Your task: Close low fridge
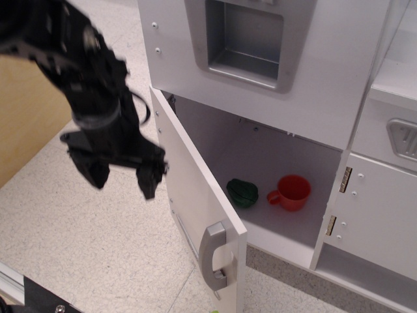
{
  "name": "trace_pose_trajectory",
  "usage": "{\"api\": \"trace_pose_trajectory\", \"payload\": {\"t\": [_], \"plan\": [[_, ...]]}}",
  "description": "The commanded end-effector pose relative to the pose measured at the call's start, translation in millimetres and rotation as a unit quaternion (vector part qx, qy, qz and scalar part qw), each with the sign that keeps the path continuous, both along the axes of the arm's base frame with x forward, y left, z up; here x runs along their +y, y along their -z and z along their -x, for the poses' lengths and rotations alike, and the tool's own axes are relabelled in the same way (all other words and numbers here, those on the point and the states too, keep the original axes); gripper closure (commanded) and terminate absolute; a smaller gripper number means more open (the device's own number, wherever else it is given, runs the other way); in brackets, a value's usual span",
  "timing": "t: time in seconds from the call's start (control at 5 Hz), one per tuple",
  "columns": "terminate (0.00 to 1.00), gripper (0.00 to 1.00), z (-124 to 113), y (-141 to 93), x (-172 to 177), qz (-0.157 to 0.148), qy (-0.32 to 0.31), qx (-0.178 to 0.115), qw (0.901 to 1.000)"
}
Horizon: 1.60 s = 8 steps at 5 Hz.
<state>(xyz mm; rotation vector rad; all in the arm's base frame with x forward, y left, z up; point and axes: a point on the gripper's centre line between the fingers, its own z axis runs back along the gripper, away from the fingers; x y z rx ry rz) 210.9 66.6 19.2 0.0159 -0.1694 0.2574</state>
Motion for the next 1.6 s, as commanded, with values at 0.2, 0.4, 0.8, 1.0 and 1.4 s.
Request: {"api": "trace_pose_trajectory", "payload": {"t": [0.2, 0.4, 0.8, 1.0, 1.4], "plan": [[0.00, 0.00, -25.8, 62.3, 8.1, 0.022, -0.009, -0.027, 0.9994], [0.00, 0.00, -41.3, 72.3, -4.0, 0.033, -0.032, 0.002, 0.9989], [0.00, 0.00, -77.9, 83.1, -35.4, 0.039, -0.071, 0.005, 0.9967], [0.00, 0.00, -91.5, 82.3, -47.6, 0.042, -0.078, 0.000, 0.9960], [0.00, 0.00, -123.3, 81.6, -55.9, 0.027, -0.102, -0.024, 0.9942]]}}
